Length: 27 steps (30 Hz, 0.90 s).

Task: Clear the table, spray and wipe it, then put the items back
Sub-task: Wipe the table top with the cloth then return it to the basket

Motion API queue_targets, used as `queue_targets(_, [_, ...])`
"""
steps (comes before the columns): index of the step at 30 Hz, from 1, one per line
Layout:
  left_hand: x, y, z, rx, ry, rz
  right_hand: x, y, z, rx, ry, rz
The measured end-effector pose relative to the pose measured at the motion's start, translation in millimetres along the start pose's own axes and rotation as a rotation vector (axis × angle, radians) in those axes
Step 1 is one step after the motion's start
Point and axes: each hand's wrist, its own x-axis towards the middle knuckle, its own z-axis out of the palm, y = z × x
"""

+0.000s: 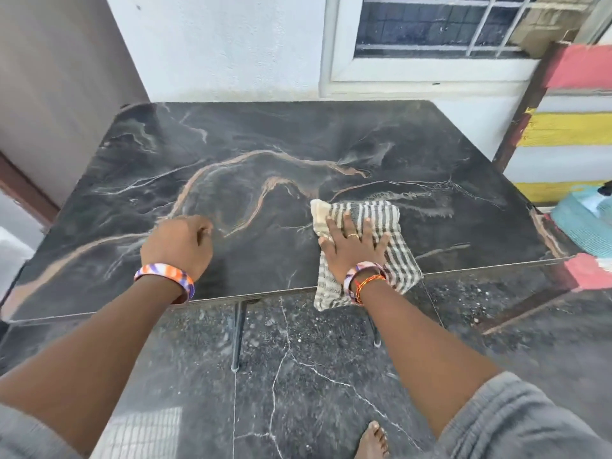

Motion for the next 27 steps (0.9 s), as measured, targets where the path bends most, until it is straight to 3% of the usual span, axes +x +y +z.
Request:
queue_targets(9, [-45,-121,-43,0.075,0.089,-0.215,-3,-155,19,-0.016,-0.064,-0.355])
queue_targets(18, [-91,-200,-57,0.111,0.107,-0.372,-37,-286,42,-0.073,-0.12,-0.677])
queue_targets(23, [-109,-214,-61,0.125,0.126,-0.43,-72,-331,60,-0.135,-0.116,-0.908])
queue_targets(27, [-113,-209,-66,0.158,0.156,-0.395,-78,-327,64,-0.341,-0.023,-1.081])
